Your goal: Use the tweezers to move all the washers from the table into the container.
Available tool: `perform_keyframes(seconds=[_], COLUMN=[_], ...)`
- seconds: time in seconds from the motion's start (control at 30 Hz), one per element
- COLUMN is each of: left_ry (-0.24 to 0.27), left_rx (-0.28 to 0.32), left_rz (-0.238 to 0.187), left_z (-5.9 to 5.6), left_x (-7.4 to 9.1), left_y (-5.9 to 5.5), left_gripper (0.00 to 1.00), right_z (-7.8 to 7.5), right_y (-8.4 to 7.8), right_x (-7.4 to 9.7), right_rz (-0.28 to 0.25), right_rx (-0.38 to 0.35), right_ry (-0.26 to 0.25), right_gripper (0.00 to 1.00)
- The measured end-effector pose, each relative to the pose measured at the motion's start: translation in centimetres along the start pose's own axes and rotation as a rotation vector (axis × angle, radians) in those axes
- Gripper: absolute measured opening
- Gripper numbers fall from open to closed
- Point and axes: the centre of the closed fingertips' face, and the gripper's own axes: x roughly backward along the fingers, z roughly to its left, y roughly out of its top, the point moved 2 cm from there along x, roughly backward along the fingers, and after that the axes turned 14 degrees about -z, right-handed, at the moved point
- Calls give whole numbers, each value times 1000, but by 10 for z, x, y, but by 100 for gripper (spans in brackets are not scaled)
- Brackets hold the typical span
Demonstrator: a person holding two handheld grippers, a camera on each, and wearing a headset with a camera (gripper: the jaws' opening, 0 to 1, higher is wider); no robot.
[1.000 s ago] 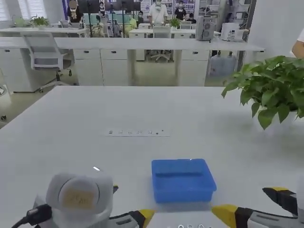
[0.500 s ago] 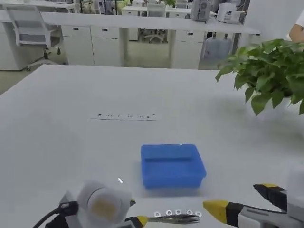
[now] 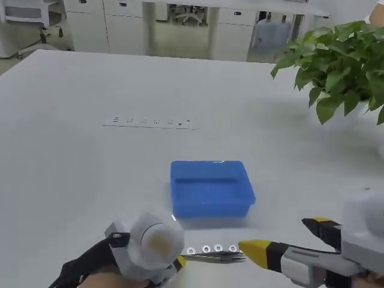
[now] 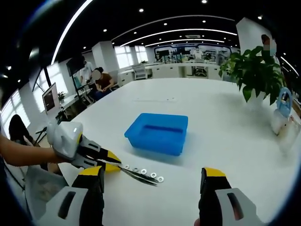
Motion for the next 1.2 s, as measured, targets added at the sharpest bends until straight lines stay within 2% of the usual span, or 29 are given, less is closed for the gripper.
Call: perform_keyframes(seconds=[0.1,0.17,0.2,0.3,0.33,0.43,0.53,0.57,0.63,0.7,0.73,0.77,0.8,0.93,0.97,1.07,1.2], left_ry=[-35,-66,-98,-117,-139,-165,-171,-170,-159,-161,-158,-151,-152,-154,-153,-163,-181], left_rx=[-17,-61,-89,-94,-117,-168,-161,-162,-156,-165,-168,-180,-187,-215,-221,-233,-228], left_rz=[-9,-12,-4,-10,-10,-18,-60,-85,-124,-163,-170,-194,-227,-276,-285,-308,-328], left_z=[-3,-5,-7,-11,-13,-14,-13,-12,-12,-13,-13,-13,-14,-18,-19,-22,-27], left_x=[-1,-2,-2,-2,-1,2,9,13,21,29,31,35,39,49,50,56,62], left_y=[1,2,2,2,3,6,21,29,45,62,65,75,86,105,108,117,122], left_gripper=[3,1,0,0,0,0,0,0,0,0,0,0,0,0,0,0,0], right_z=[2,4,5,10,12,19,25,29,31,41,42,42,46,57,60,67,77], right_y=[-3,-9,-11,-13,-14,-17,-20,-23,-27,-35,-35,-31,-28,-23,-21,-19,-15], right_x=[-1,-4,-5,-9,-11,-16,-22,-25,-31,-36,-38,-43,-48,-60,-63,-70,-76], right_rz=[3,20,26,37,42,55,76,89,110,153,151,125,105,84,76,70,56], right_rx=[-10,-15,-13,-1,2,19,64,97,165,221,237,296,338,362,368,376,388], right_ry=[6,13,17,33,41,66,102,129,138,203,202,187,200,232,243,278,342], right_gripper=[83,83,83,83,83,83,82,82,79,74,69,64,58,44,36,23,18])
